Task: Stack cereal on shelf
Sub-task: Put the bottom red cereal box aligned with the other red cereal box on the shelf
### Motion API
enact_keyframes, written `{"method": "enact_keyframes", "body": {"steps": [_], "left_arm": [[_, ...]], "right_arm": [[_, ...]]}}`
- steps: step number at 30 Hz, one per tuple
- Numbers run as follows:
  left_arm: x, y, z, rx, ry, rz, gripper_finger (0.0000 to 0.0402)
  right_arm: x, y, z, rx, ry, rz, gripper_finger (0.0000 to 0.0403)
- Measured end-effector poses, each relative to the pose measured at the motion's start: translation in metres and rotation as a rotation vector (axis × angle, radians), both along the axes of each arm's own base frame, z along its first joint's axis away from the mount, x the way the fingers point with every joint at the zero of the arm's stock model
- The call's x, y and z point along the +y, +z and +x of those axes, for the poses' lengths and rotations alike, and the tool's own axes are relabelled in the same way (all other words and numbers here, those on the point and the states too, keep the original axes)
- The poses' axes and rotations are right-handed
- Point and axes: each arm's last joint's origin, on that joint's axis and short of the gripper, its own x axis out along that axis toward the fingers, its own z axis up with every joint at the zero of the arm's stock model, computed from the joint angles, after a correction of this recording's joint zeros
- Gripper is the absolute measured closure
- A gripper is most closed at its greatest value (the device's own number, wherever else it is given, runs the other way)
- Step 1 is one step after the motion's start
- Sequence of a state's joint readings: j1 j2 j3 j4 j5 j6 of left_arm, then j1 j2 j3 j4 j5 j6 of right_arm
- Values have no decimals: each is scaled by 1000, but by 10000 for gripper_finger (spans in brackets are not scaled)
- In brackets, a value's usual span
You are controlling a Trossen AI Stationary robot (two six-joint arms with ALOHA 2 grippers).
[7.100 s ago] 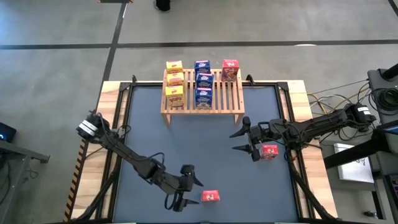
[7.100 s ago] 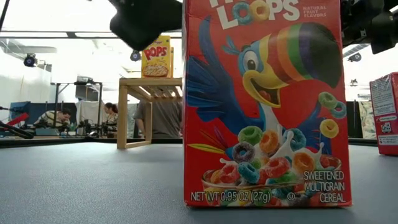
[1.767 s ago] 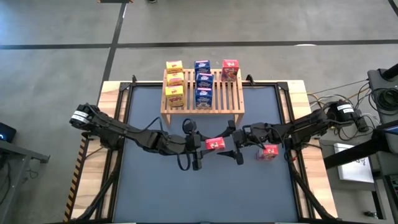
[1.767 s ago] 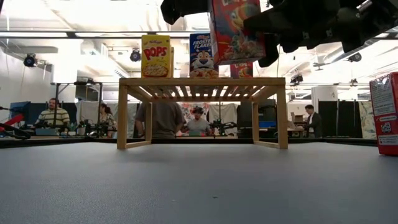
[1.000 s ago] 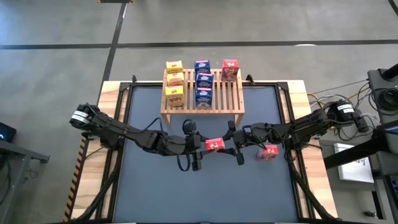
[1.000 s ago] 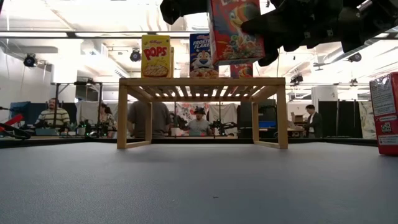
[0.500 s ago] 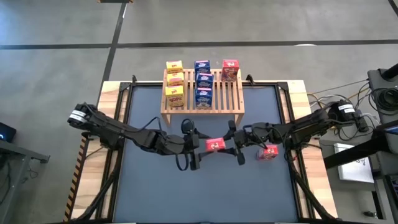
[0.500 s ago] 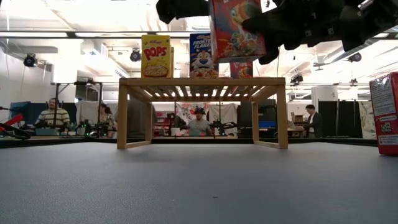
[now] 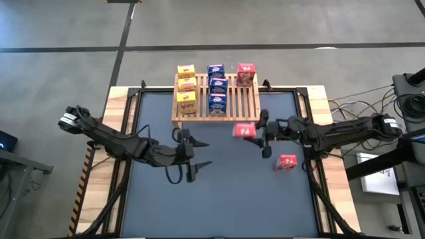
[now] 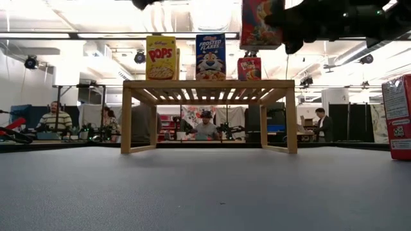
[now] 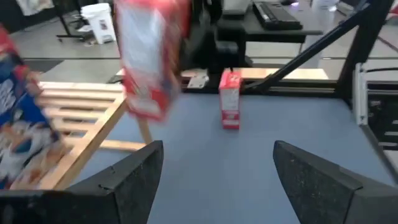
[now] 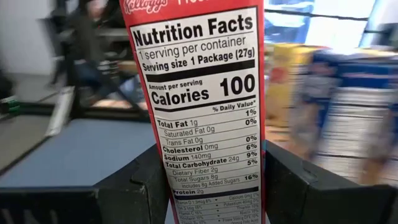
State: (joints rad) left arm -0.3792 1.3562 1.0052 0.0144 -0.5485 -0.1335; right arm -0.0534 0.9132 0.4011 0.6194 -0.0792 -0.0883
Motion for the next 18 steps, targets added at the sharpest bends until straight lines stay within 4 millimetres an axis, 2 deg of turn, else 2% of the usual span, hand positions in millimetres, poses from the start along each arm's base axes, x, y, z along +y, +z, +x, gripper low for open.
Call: {"method": "enact_keyframes", "body": {"steps": [3,10,14,18], "left_arm": [[1,-10,-9,-51,0,-18,118],[10,-28,-37,-218,-54,-55,118],[15,-32,-54,-332,-130,-76,119],[20,-37,-66,-377,-137,-72,119]], "right_arm": [[-16,7,-10,-18,-62,-1,218],[-48,21,-31,-92,-52,-18,218],[-69,21,-42,-91,-62,3,218],[-90,18,-49,-72,-62,28,218]]}}
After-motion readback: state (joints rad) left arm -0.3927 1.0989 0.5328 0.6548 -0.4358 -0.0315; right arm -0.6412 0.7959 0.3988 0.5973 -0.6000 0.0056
